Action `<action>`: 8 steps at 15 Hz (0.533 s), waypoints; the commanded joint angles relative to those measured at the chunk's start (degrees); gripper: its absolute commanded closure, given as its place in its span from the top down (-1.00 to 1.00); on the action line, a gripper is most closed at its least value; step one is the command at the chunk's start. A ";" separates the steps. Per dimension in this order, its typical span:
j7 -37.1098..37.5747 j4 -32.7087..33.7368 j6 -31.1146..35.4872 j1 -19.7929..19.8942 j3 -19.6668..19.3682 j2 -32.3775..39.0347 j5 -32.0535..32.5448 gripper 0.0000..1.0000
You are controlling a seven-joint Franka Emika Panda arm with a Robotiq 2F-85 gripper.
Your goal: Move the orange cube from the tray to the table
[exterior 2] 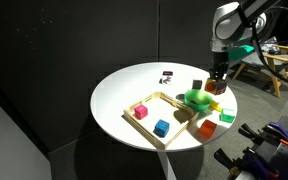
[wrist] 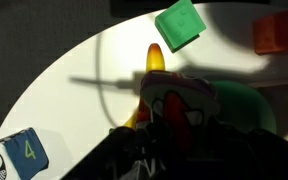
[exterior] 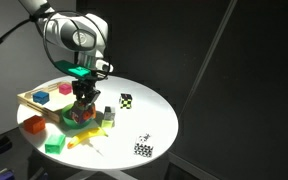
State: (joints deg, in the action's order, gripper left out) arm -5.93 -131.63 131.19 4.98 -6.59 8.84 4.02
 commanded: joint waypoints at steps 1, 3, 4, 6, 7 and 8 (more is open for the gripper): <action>-0.39 1.05 -0.39 1.77 -0.63 0.00 -0.75 -0.68; -0.36 1.41 -0.03 2.74 -1.14 0.13 -1.32 -0.68; -0.38 1.59 0.18 3.19 -1.41 0.22 -1.59 -0.68; -0.46 2.17 0.65 4.24 -1.99 0.45 -2.71 -0.68; -0.53 2.43 1.16 4.73 -2.26 0.55 -3.53 -0.68; -0.47 2.77 1.60 5.18 -2.53 0.74 -4.20 -0.68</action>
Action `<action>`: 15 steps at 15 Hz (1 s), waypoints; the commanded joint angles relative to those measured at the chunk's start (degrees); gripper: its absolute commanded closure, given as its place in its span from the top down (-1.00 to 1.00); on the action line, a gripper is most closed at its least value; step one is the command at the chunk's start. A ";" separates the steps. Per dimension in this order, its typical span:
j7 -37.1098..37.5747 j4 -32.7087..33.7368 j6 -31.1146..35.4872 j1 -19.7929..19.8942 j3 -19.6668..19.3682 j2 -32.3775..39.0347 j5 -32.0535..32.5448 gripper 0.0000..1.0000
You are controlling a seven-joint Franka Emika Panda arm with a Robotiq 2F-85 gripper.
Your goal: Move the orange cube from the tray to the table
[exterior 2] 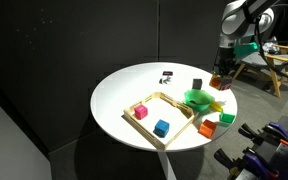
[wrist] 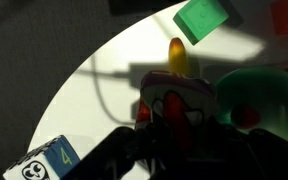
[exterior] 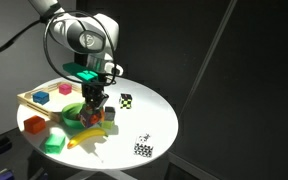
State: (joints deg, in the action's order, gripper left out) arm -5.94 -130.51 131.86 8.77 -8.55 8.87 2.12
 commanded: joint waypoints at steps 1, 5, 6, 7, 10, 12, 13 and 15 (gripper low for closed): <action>-0.38 2.07 1.40 1.86 -0.83 1.03 -3.11 -0.68; 0.29 4.64 1.81 3.28 -1.83 3.19 -5.13 -0.68; 0.55 5.49 1.70 3.59 -2.06 4.01 -5.46 -0.68; 0.71 6.23 1.65 3.86 -2.23 4.77 -5.70 -0.68; 0.97 8.96 1.51 4.73 -2.59 7.67 -6.64 -0.68; 1.43 10.90 1.55 5.21 -2.70 9.80 -7.04 -0.68; 1.66 11.80 1.60 5.44 -2.72 10.80 -7.21 -0.68; 2.38 13.46 1.57 5.80 -2.74 12.75 -7.27 -0.68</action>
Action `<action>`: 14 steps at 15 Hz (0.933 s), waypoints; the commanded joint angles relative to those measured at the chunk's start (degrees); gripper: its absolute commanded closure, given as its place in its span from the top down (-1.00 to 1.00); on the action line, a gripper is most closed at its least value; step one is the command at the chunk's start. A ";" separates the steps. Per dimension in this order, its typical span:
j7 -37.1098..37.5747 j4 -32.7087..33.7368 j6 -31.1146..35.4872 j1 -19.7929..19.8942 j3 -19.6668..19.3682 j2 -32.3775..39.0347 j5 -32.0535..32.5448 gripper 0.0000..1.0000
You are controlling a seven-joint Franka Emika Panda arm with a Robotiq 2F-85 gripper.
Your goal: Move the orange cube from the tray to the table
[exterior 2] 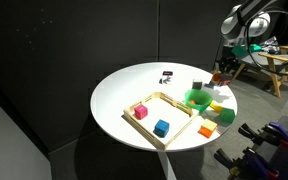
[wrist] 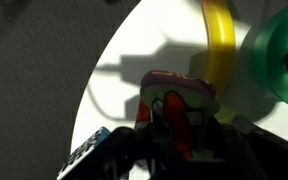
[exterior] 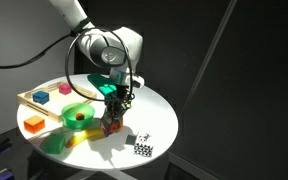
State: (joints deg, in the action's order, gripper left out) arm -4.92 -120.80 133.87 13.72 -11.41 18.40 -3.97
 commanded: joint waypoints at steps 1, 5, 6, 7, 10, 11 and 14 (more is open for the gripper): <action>1.82 4.52 -0.31 0.95 0.09 4.14 -1.13 -0.68; 2.57 6.96 -0.22 1.49 0.25 7.48 -1.13 -0.68; 2.69 7.40 -0.16 1.58 0.29 8.19 -1.11 -0.68; 2.90 7.84 -0.14 1.64 0.28 8.92 -1.02 -0.68; 3.23 8.93 -0.12 1.94 0.40 10.73 -1.07 -0.68; 3.27 9.31 -0.16 2.05 0.42 11.35 -1.09 -0.68; 3.02 10.18 -0.14 2.50 0.61 12.75 -1.29 -0.68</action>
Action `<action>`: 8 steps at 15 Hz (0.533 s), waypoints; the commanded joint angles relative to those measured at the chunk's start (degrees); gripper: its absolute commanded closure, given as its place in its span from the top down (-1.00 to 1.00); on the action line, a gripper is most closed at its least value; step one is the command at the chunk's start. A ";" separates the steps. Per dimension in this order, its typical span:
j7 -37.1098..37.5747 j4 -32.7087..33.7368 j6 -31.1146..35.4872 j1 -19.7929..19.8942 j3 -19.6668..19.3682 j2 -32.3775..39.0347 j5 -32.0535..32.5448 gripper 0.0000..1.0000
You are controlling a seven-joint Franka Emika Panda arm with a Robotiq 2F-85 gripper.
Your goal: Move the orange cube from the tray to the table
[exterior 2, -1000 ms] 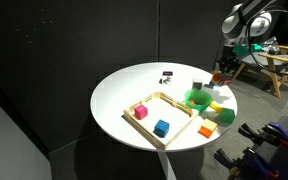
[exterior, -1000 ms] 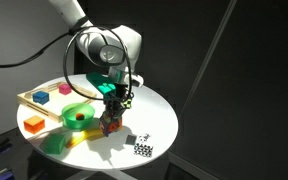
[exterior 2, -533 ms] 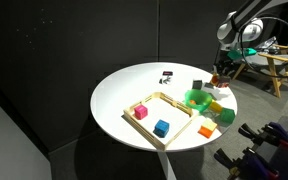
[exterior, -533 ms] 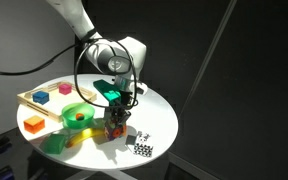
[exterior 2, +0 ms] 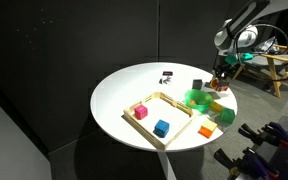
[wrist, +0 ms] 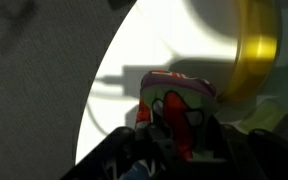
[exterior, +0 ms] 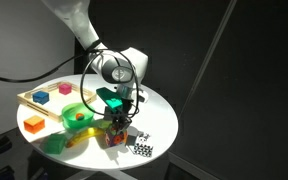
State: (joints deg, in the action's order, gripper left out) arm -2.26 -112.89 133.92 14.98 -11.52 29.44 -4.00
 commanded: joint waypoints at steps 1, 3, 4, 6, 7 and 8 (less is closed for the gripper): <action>0.40 2.62 -0.25 1.33 0.73 2.16 -1.28 -0.68; 0.53 3.12 -0.15 1.44 0.71 2.94 -1.26 -0.68; 0.56 3.38 -0.17 1.47 0.70 3.27 -1.25 -0.68; 0.62 3.77 -0.15 1.46 0.66 3.77 -1.13 -0.68; 0.66 3.89 -0.13 1.45 0.65 3.93 -1.06 -0.23; 0.65 4.00 -0.15 1.46 0.66 4.06 -1.06 0.31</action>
State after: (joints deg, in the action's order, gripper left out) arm -2.23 -110.63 133.92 15.43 -11.52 32.56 -4.17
